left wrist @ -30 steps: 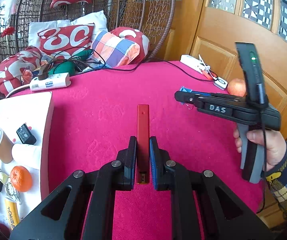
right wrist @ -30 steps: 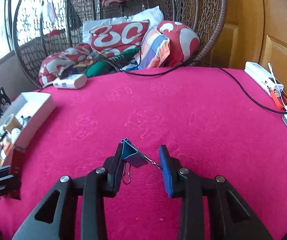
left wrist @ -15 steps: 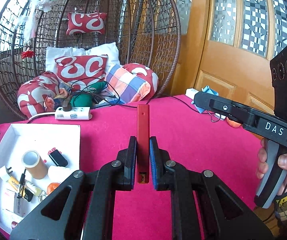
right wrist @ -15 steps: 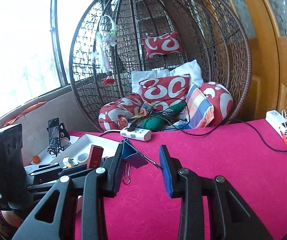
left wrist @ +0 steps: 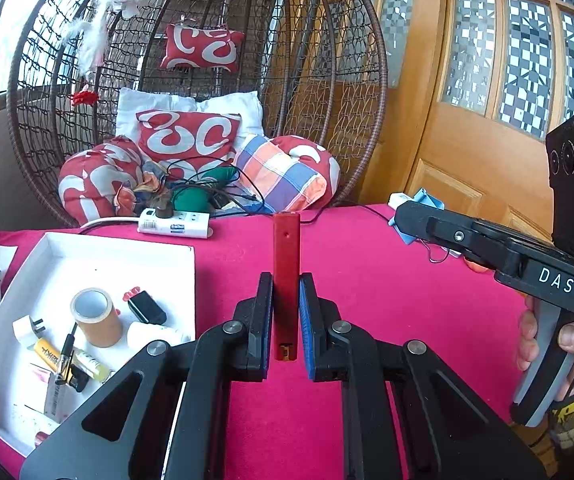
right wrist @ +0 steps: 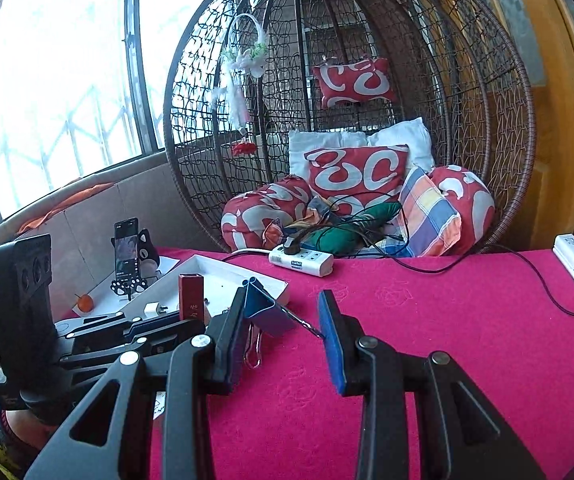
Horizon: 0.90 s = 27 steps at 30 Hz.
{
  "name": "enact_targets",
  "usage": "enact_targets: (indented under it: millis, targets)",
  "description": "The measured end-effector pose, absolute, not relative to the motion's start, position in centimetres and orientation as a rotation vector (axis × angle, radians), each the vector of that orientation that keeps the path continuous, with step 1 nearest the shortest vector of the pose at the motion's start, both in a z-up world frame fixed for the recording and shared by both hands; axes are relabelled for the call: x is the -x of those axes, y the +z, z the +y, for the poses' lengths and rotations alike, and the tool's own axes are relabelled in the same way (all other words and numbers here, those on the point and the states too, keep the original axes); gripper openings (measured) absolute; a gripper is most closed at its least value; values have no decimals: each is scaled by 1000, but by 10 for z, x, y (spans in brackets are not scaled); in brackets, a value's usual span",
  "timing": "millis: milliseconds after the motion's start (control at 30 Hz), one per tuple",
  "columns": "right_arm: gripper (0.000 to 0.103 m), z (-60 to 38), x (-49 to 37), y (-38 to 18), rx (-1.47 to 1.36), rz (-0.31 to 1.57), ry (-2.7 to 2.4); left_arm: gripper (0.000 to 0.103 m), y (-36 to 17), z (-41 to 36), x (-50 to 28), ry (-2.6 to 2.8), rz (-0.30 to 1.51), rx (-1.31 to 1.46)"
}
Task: Organize rigid objects
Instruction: 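Carry the red lighter and binder clip into the white tray and release both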
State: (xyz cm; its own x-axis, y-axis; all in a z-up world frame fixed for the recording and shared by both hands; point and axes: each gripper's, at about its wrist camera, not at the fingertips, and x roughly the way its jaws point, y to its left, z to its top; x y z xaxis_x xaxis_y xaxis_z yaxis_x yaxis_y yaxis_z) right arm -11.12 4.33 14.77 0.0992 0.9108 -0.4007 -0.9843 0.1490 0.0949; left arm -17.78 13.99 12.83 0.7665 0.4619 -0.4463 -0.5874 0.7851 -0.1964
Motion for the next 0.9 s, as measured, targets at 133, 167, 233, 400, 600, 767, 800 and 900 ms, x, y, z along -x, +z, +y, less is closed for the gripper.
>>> enact_targets:
  millis: [133,167,233,400,600,767,800,900]
  targets:
    - [34,49,118,147,235,408,1434,12,127,146,188,597,381,352]
    - [34,50,120,147,239,409,1438,12,127,147,191,602,380,356]
    - [34,55,124,147,248,411,1447,12,127,150,197,613,375,364]
    - [34,66,133,147,269,412,1468,12,126,157,211,641,360,379]
    - [34,80,145,145,301,423,1489,12,124,168,229,670,341,402]
    - [34,93,154,145,325,423,1506,12,121,182,247,709,329,434]
    - [34,95,156,144,330,422,1510,12,121,185,251,718,326,441]
    - [34,105,161,143,347,428,1524,12,120,194,264,755,319,454]
